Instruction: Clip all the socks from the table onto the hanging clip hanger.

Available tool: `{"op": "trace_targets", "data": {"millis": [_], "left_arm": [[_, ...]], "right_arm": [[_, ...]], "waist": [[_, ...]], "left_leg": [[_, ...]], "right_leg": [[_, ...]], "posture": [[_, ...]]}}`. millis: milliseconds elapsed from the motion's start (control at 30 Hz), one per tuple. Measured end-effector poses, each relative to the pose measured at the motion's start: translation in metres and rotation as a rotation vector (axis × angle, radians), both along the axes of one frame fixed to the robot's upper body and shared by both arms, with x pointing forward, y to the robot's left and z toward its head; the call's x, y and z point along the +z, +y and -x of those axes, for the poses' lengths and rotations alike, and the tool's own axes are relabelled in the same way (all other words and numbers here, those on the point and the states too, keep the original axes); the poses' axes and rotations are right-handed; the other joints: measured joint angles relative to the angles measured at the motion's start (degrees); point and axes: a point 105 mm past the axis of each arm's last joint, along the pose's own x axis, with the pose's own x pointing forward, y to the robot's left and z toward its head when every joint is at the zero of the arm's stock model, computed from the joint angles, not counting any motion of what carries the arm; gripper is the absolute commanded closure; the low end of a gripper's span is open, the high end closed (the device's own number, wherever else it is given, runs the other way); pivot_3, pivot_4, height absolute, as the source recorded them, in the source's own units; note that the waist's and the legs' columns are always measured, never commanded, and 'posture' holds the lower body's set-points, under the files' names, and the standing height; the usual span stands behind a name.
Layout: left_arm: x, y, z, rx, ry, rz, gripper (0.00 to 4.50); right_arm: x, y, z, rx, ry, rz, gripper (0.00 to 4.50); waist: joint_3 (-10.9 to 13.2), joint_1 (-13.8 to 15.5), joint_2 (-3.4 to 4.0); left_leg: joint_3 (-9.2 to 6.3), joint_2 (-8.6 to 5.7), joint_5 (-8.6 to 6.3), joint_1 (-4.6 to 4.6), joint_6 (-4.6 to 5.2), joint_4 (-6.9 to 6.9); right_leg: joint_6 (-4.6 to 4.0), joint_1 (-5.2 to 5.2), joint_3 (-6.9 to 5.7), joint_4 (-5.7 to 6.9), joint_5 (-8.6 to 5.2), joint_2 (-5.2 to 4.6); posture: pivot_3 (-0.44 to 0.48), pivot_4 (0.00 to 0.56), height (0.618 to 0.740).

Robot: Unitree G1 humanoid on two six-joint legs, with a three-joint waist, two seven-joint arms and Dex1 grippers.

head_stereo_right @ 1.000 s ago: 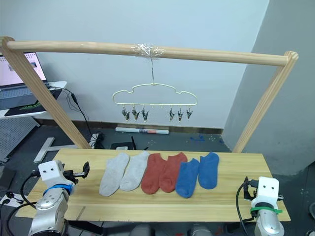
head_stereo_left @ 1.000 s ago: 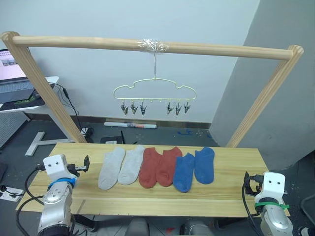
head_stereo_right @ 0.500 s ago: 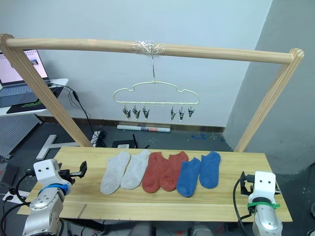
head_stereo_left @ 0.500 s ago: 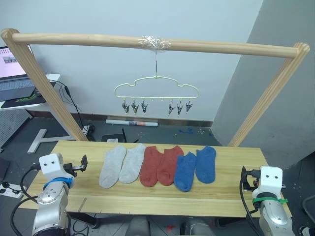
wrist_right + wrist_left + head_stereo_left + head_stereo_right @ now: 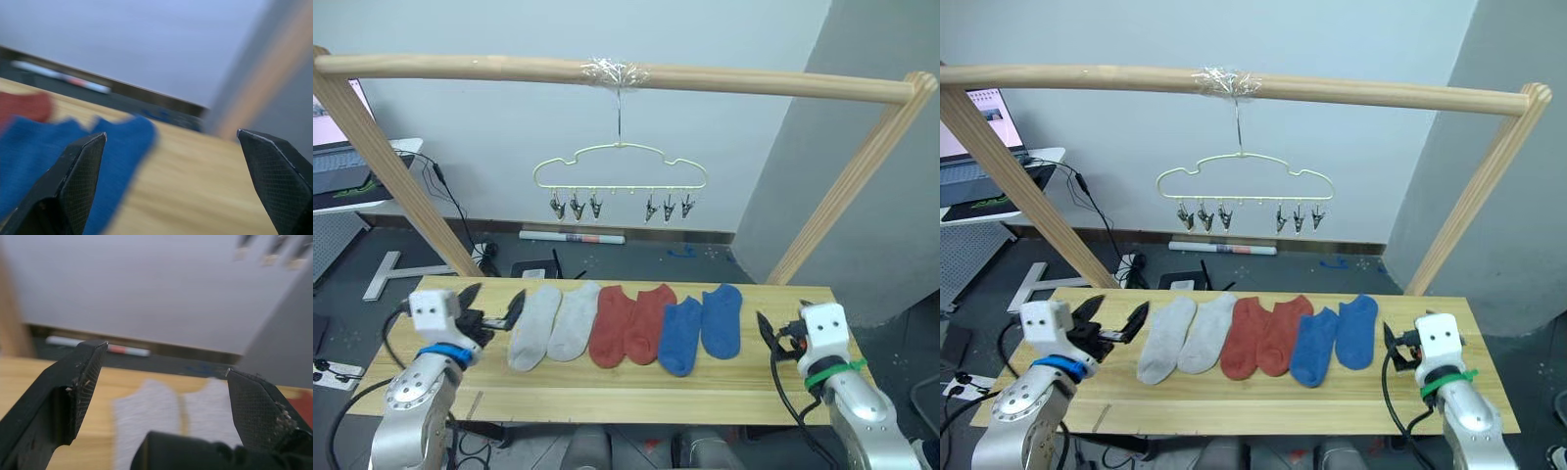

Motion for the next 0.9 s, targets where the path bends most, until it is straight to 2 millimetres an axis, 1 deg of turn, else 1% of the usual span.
{"op": "trace_targets", "data": {"millis": [67, 100, 167, 233, 300, 367, 433, 500, 567, 633, 700, 767, 900], "left_arm": [[0.014, -0.015, -0.011, -0.055, -0.046, 0.021, 0.64], [0.023, -0.023, -0.018, -0.080, -0.082, 0.031, 0.93], [0.029, -0.028, -0.021, -0.094, -0.106, 0.037, 1.62], [0.034, -0.033, -0.036, -0.071, -0.129, 0.037, 2.24], [0.045, -0.044, -0.051, -0.070, -0.175, 0.040, 2.24], [0.052, -0.051, -0.060, -0.068, -0.214, 0.031, 2.24], [0.050, -0.050, -0.064, -0.051, -0.215, 0.017, 2.24], [0.043, -0.045, -0.066, -0.023, -0.195, 0.020, 2.24], [0.040, -0.043, -0.075, 0.005, -0.183, 0.049, 2.24], [0.048, -0.047, -0.084, 0.009, -0.208, 0.072, 2.24], [0.057, -0.047, -0.090, 0.015, -0.235, 0.078, 2.24], [0.062, -0.043, -0.095, 0.031, -0.246, 0.085, 2.24], [0.060, -0.041, -0.100, 0.039, -0.244, 0.092, 2.24]], "right_arm": [[0.013, 0.015, -0.009, 0.108, -0.019, 0.009, 0.00], [0.023, 0.024, -0.014, 0.168, -0.038, 0.014, 0.00], [0.034, 0.034, -0.016, 0.224, -0.069, 0.017, 0.00], [0.041, 0.051, -0.020, 0.322, -0.079, 0.025, 0.00], [0.057, 0.075, -0.025, 0.431, -0.117, -0.015, 0.00], [0.075, 0.091, -0.030, 0.507, -0.160, -0.045, 0.00], [0.086, 0.098, -0.033, 0.538, -0.188, -0.050, 0.00], [0.085, 0.100, -0.034, 0.546, -0.173, -0.066, 0.00], [0.091, 0.110, -0.040, 0.575, -0.176, -0.085, 0.00], [0.104, 0.122, -0.042, 0.623, -0.211, -0.100, 0.00], [0.114, 0.131, -0.041, 0.666, -0.233, -0.109, 0.00], [0.117, 0.136, -0.041, 0.687, -0.236, -0.108, 0.00], [0.119, 0.138, -0.042, 0.689, -0.226, -0.127, 0.00]], "waist": [[0.5, -0.1, 0.07], [0.7, -0.1, 0.02], [0.9, -0.3, -0.05], [1.4, -0.4, -0.04], [1.5, -0.3, -0.07], [1.6, -0.4, -0.06], [1.6, -0.4, -0.07], [1.6, -0.2, -0.07], [2.0, -0.2, -0.05], [2.6, -0.2, -0.02], [2.7, -0.3, 0.10], [2.7, -0.3, 0.18], [2.9, -0.3, 0.18]], "left_leg": [[-0.03, -0.05, 0.01, 0.01, 0.01, 0.02], [-0.06, -0.06, 0.01, -0.02, 0.01, 0.02], [-0.14, -0.06, -0.05, -0.05, -0.01, -0.01], [-0.21, -0.09, -0.07, -0.12, -0.02, 0.00], [-0.41, -0.10, -0.07, -0.46, -0.02, 0.04], [-0.52, -0.13, -0.07, -0.65, -0.02, 0.07], [-0.67, -0.13, -0.08, -0.72, -0.03, 0.08], [-0.88, -0.13, -0.10, -0.86, -0.05, 0.08], [-1.07, -0.12, -0.09, -0.93, -0.05, 0.17], [-1.29, -0.10, -0.08, -1.00, -0.05, 0.25], [-1.35, -0.09, -0.08, -1.00, -0.05, 0.42], [-1.36, -0.09, -0.08, -1.04, -0.04, 0.64], [-1.39, -0.10, -0.09, -1.04, -0.04, 0.80]], "right_leg": [[0.06, 0.15, 0.00, 0.00, 0.04, 0.01], [0.10, 0.15, -0.01, 0.00, 0.06, 0.03], [0.24, 0.18, -0.06, -0.01, -0.09, 0.05], [0.42, 0.16, -0.10, 0.00, -0.05, 0.06], [0.65, -0.01, -0.26, -0.01, 0.09, 0.09], [0.65, -0.11, -0.30, -0.02, 0.11, 0.10], [0.63, -0.10, -0.45, -0.05, 0.11, 0.09], [0.34, -0.11, -0.73, -0.07, 0.22, 0.03], [0.32, -0.10, -0.98, -0.03, 0.22, 0.02], [0.38, -0.08, -1.16, -0.01, 0.19, 0.06], [0.41, -0.01, -1.21, 0.03, 0.18, 0.07], [0.47, 0.05, -1.21, 0.03, 0.15, 0.06], [0.59, 0.16, -1.22, 0.02, 0.11, 0.04]], "posture": [[0.243, 0.152, 0.740], [0.230, 0.162, 0.740], [0.217, 0.167, 0.740], [0.215, 0.171, 0.740], [0.209, 0.175, 0.740], [0.209, 0.175, 0.740], [0.203, 0.180, 0.740], [0.197, 0.186, 0.740], [0.196, 0.187, 0.740], [0.191, 0.194, 0.740], [0.191, 0.195, 0.740], [0.191, 0.195, 0.740], [0.192, 0.195, 0.740]]}}
